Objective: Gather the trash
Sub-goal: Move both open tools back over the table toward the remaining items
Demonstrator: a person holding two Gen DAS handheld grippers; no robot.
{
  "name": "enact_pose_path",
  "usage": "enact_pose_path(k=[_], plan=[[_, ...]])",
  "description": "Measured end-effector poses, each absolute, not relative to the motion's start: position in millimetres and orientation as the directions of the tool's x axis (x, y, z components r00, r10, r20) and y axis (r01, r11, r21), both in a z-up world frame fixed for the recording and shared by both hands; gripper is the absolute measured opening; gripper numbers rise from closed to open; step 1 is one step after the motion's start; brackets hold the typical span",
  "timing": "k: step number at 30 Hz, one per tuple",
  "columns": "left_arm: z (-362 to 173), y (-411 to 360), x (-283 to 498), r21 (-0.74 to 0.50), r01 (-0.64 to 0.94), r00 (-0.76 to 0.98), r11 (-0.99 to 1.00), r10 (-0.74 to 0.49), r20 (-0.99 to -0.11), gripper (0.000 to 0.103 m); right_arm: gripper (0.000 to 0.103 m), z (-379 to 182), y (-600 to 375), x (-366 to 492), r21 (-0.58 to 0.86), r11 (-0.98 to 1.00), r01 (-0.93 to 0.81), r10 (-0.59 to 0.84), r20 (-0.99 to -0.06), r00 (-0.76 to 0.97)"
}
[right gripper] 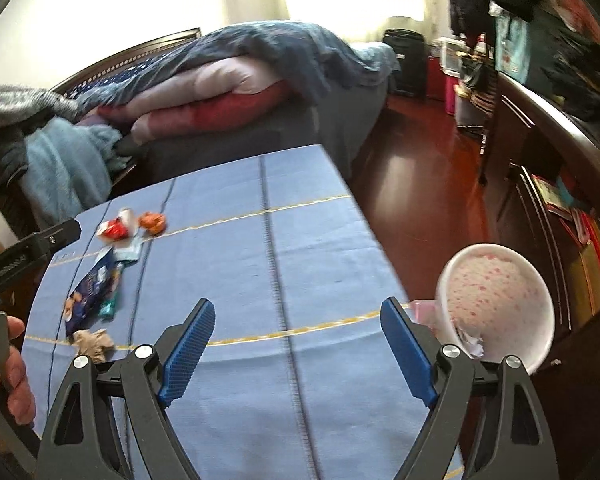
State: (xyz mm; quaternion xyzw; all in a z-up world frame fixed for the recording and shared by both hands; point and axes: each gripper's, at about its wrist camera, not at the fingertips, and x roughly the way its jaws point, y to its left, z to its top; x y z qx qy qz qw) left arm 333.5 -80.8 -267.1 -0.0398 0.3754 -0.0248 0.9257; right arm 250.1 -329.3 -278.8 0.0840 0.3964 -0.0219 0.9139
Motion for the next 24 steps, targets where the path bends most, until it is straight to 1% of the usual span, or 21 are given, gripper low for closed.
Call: enact_pose_path(k=[5, 8, 12, 15, 19, 24], plan=[[-289, -47, 338, -0.084, 0.029, 0.68, 0.996, -0.082, -0.729, 0.096, 0.085, -281, -307, 254, 0.123, 0.991, 0.06, 0.051, -0.739, 0.672], [-307, -36, 344, -0.055, 0.075, 0.642, 0.996, -0.09, -0.761, 0.097, 0.085, -282, -296, 256, 0.113, 0.993, 0.038, 0.06, -0.744, 0.665], [-325, -28, 352, -0.009, 0.096, 0.621, 0.995, -0.067, -0.781, 0.097, 0.085, -283, -287, 258, 0.102, 0.995, 0.021, 0.063, -0.749, 0.66], [-339, -27, 358, 0.008, 0.132, 0.597, 0.991, -0.073, -0.799, 0.097, 0.085, -284, -282, 261, 0.098, 0.995, 0.014, 0.064, -0.753, 0.655], [-347, -29, 359, 0.005, 0.198, 0.591, 0.98, -0.116, -0.798, 0.097, 0.085, -286, -275, 263, 0.091, 0.996, 0.007, 0.065, -0.76, 0.647], [-348, -31, 362, -0.002, 0.218, 0.603, 0.976, -0.136, -0.786, 0.097, 0.085, -287, -271, 265, 0.087, 0.996, 0.005, 0.063, -0.762, 0.644]])
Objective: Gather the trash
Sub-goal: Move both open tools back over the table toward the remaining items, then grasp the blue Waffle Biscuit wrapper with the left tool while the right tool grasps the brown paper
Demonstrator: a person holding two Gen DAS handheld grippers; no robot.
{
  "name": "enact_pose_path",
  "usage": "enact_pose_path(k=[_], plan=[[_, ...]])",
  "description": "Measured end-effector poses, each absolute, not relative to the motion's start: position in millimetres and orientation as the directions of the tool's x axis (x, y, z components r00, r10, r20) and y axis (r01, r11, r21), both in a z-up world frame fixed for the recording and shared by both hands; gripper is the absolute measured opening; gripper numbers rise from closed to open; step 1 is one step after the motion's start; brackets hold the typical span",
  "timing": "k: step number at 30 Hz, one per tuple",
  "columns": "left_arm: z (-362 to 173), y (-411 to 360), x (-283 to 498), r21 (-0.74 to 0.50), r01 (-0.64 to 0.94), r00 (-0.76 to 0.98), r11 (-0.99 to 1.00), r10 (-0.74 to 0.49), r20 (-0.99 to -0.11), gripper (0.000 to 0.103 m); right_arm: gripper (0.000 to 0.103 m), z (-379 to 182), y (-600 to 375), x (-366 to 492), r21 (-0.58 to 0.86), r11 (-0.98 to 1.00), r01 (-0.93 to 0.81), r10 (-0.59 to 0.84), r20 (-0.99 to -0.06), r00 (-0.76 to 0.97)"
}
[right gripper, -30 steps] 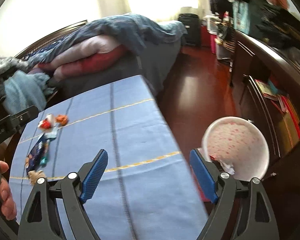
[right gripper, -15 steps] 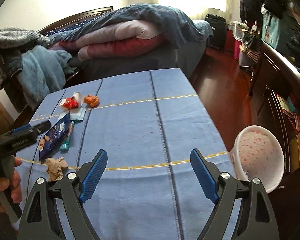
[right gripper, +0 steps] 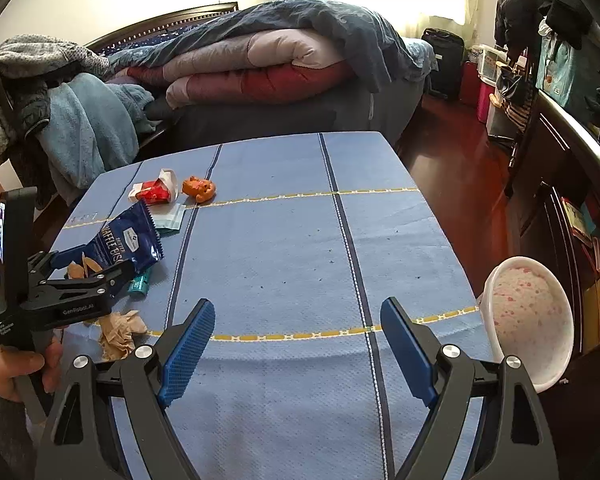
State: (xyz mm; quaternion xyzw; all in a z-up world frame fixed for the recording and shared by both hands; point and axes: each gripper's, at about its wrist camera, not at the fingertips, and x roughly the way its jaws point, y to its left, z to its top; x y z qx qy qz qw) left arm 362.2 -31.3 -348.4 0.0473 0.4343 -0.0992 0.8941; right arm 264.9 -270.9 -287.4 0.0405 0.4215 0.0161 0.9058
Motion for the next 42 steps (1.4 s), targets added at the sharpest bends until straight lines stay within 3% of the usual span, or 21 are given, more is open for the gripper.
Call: enact_pose_path(k=[1, 2, 6, 8, 11, 23, 27, 30, 31, 32, 33, 35, 38, 42], plan=[[-349, -31, 363, -0.009, 0.214, 0.606, 0.977, -0.14, -0.783, 0.096, 0.085, -287, -271, 265, 0.086, 0.996, 0.004, 0.063, -0.763, 0.644], [-350, -31, 363, -0.02, 0.213, 0.606, 0.977, -0.149, -0.782, 0.087, 0.085, -287, -271, 265, 0.084, 0.996, 0.004, 0.062, -0.763, 0.643], [-347, -28, 364, -0.098, 0.216, 0.596, 0.971, -0.211, -0.775, 0.036, 0.085, -287, -266, 266, 0.077, 0.997, -0.003, 0.061, -0.76, 0.647], [-347, -27, 363, -0.103, 0.209, 0.597, 0.972, -0.21, -0.774, 0.018, 0.085, -287, -263, 267, 0.081, 0.997, -0.008, 0.067, -0.76, 0.646], [-342, -18, 358, -0.156, 0.198, 0.608, 0.968, -0.246, -0.755, 0.009, 0.085, -286, -255, 270, 0.079, 0.996, -0.027, 0.078, -0.759, 0.646], [-304, 30, 330, -0.245, 0.101, 0.714, 0.964, -0.242, -0.657, 0.007, 0.084, -299, -187, 302, 0.113, 0.981, -0.159, 0.188, -0.769, 0.611], [-298, 49, 327, -0.265, 0.072, 0.727, 0.962, -0.232, -0.646, 0.007, 0.072, -314, -162, 326, 0.096, 0.982, -0.165, 0.174, -0.805, 0.567], [-311, 46, 332, -0.289, 0.091, 0.68, 0.953, -0.271, -0.681, 0.008, 0.071, -320, -154, 334, 0.104, 0.983, -0.152, 0.171, -0.823, 0.542], [-318, 41, 335, -0.287, 0.098, 0.656, 0.953, -0.278, -0.701, 0.011, 0.071, -321, -153, 334, 0.104, 0.984, -0.148, 0.168, -0.824, 0.541], [-325, 34, 337, -0.285, 0.111, 0.63, 0.952, -0.289, -0.721, 0.024, 0.071, -320, -153, 333, 0.098, 0.985, -0.144, 0.162, -0.823, 0.545], [-331, 31, 340, -0.289, 0.114, 0.612, 0.951, -0.296, -0.734, 0.044, 0.071, -319, -153, 332, 0.093, 0.986, -0.141, 0.156, -0.821, 0.549], [-338, 25, 340, -0.298, 0.116, 0.601, 0.947, -0.306, -0.738, 0.061, 0.071, -316, -156, 329, 0.079, 0.988, -0.132, 0.14, -0.815, 0.563], [-343, 17, 342, -0.292, 0.117, 0.599, 0.949, -0.302, -0.741, 0.07, 0.071, -310, -162, 324, 0.051, 0.992, -0.112, 0.107, -0.806, 0.582], [-350, 11, 346, -0.245, 0.086, 0.598, 0.966, -0.247, -0.763, 0.066, 0.071, -305, -174, 321, 0.065, 0.993, -0.103, 0.114, -0.802, 0.586]])
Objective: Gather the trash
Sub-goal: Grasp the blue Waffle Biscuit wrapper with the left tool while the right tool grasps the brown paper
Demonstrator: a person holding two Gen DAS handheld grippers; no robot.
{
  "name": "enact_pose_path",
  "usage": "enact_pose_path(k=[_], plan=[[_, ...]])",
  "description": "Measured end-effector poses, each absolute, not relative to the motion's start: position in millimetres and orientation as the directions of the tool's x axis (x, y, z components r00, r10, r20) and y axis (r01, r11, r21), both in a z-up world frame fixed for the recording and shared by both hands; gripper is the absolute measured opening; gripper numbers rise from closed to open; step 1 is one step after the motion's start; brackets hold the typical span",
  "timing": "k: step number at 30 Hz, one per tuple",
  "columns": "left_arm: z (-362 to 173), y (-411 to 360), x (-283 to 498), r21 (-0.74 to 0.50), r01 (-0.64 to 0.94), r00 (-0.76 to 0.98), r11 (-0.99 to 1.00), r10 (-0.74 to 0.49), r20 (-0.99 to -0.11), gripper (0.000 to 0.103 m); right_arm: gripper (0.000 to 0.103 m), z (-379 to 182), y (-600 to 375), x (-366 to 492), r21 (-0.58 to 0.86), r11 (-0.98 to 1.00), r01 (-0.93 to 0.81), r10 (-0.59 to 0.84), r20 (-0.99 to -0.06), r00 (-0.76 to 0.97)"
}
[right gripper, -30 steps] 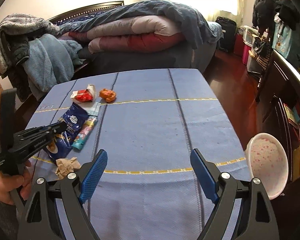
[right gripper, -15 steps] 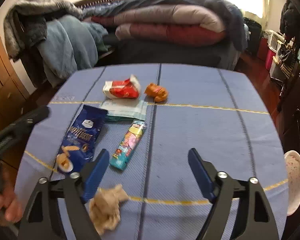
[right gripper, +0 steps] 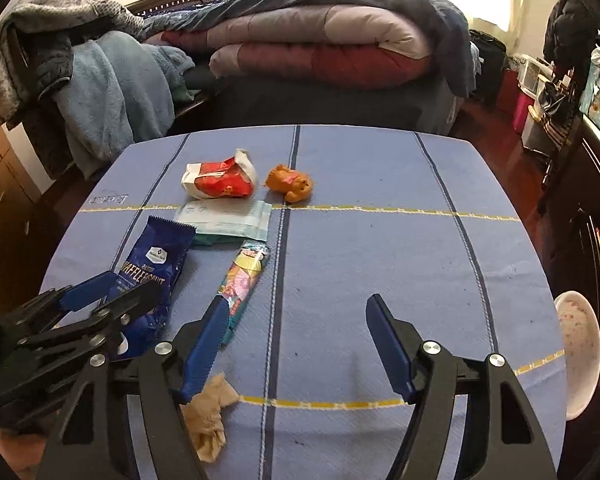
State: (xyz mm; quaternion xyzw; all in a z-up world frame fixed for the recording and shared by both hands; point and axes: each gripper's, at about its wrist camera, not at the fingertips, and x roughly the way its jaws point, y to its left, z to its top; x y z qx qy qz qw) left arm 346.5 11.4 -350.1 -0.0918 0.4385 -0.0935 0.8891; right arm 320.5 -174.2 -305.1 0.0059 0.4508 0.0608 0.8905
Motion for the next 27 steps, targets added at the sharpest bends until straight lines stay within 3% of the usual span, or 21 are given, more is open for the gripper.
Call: enact_pose_path(k=[5, 7, 8, 27], plan=[[-351, 8, 346, -0.176, 0.07, 0.62, 0.982, -0.181, -0.764, 0.055, 0.072, -303, -184, 312, 0.053, 0.994, -0.091, 0.097, -0.801, 0.59], [-352, 0, 345, -0.058, 0.058, 0.629, 0.997, -0.081, -0.773, 0.026, 0.072, -303, -184, 313, 0.059, 0.994, -0.092, 0.102, -0.803, 0.587], [-352, -3, 345, -0.011, 0.055, 0.629, 0.998, -0.043, -0.776, 0.002, 0.072, -303, -184, 313, 0.059, 0.994, -0.093, 0.103, -0.803, 0.588], [-330, 64, 321, -0.341, 0.036, 0.656, 0.94, -0.279, -0.701, 0.005, 0.072, -303, -187, 298, 0.103, 0.988, -0.119, 0.153, -0.805, 0.573]])
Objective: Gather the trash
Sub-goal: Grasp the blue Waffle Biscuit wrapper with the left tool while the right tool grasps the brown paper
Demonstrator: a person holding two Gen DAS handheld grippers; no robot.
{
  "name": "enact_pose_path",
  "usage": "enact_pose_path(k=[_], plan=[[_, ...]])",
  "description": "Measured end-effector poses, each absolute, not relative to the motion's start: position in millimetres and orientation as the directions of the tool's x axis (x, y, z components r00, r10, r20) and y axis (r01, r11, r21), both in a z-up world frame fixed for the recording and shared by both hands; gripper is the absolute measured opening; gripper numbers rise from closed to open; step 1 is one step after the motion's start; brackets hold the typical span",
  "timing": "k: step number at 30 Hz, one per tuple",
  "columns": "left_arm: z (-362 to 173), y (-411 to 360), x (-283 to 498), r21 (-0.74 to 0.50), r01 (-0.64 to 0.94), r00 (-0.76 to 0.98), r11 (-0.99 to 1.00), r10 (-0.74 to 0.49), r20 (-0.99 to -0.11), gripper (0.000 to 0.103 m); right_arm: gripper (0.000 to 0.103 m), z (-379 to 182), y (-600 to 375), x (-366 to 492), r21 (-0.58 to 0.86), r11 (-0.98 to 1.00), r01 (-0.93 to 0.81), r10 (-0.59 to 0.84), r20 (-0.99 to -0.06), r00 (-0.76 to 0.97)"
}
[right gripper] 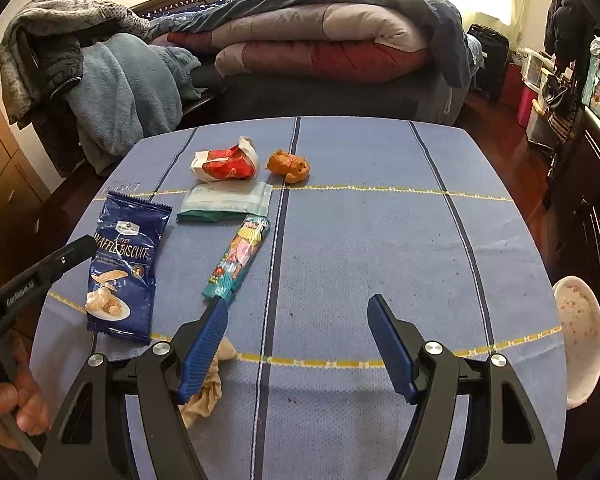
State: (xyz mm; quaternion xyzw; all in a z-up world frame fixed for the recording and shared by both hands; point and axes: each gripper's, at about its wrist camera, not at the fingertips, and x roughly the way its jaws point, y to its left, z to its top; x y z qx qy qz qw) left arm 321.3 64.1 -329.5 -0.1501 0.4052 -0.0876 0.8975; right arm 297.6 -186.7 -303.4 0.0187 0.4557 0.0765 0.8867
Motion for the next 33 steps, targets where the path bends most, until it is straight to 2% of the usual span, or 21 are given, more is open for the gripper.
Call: enact_pose_path(k=[2, 3, 7, 8, 9, 11, 16, 19, 20, 21, 22, 23, 24, 25, 26, 28, 33], plan=[[-339, 62, 325, -0.336, 0.022, 0.627, 0.942, -0.275, -0.729, 0.009, 0.072, -304, -188, 296, 0.109, 0.987, -0.115, 0.155, -0.805, 0.572], [-347, 61, 329, -0.345, 0.003, 0.604, 0.939, -0.277, -0.748, 0.023, 0.072, -304, -189, 296, 0.111, 0.987, -0.115, 0.157, -0.805, 0.572], [-353, 59, 329, -0.359, -0.015, 0.609, 0.933, -0.276, -0.744, 0.054, 0.072, -303, -191, 294, 0.116, 0.987, -0.114, 0.16, -0.803, 0.574], [-352, 58, 330, -0.372, -0.016, 0.609, 0.928, -0.286, -0.74, 0.068, 0.072, -303, -192, 293, 0.117, 0.987, -0.115, 0.162, -0.802, 0.575], [-352, 57, 332, -0.375, -0.026, 0.612, 0.927, -0.282, -0.739, 0.076, 0.072, -303, -192, 293, 0.117, 0.986, -0.115, 0.162, -0.802, 0.575], [-352, 49, 335, -0.346, -0.027, 0.613, 0.938, -0.258, -0.747, 0.078, 0.072, -303, -193, 293, 0.123, 0.986, -0.114, 0.167, -0.8, 0.576], [-354, 10, 343, -0.172, -0.011, 0.599, 0.985, -0.132, -0.79, 0.089, 0.072, -304, -199, 293, 0.137, 0.985, -0.104, 0.172, -0.799, 0.576], [-359, -6, 347, -0.052, -0.028, 0.6, 0.998, -0.025, -0.8, 0.088, 0.072, -305, -205, 291, 0.145, 0.985, -0.094, 0.173, -0.799, 0.576], [-360, -10, 347, -0.017, -0.033, 0.603, 0.999, 0.006, -0.798, 0.079, 0.072, -304, -207, 290, 0.148, 0.985, -0.09, 0.172, -0.798, 0.578], [-359, -13, 346, 0.033, -0.038, 0.613, 0.999, 0.05, -0.789, 0.058, 0.072, -304, -209, 290, 0.148, 0.985, -0.087, 0.171, -0.797, 0.579], [-357, -13, 344, 0.027, -0.026, 0.619, 0.999, 0.037, -0.785, 0.05, 0.072, -303, -211, 289, 0.149, 0.985, -0.084, 0.169, -0.797, 0.58], [-355, -11, 344, 0.02, -0.022, 0.615, 1.0, 0.03, -0.788, 0.033, 0.072, -303, -212, 289, 0.151, 0.985, -0.08, 0.17, -0.795, 0.583], [-354, -9, 343, 0.019, -0.018, 0.615, 1.0, 0.026, -0.788, 0.023, 0.072, -302, -214, 289, 0.154, 0.985, -0.078, 0.171, -0.794, 0.584], [-352, -4, 342, -0.006, -0.013, 0.616, 1.0, 0.003, -0.788, 0.02, 0.072, -302, -213, 289, 0.158, 0.984, -0.08, 0.174, -0.793, 0.583], [-352, 1, 341, -0.035, -0.016, 0.615, 0.999, -0.018, -0.789, 0.012, 0.072, -302, -212, 290, 0.159, 0.984, -0.082, 0.177, -0.793, 0.582], [-347, 15, 334, -0.079, -0.036, 0.628, 0.996, -0.039, -0.777, 0.011, 0.072, -304, -206, 290, 0.164, 0.982, -0.098, 0.19, -0.797, 0.573], [-323, 51, 314, -0.112, -0.116, 0.684, 0.987, -0.003, -0.729, 0.012, 0.074, -310, -180, 283, 0.181, 0.966, -0.184, 0.253, -0.808, 0.532]])
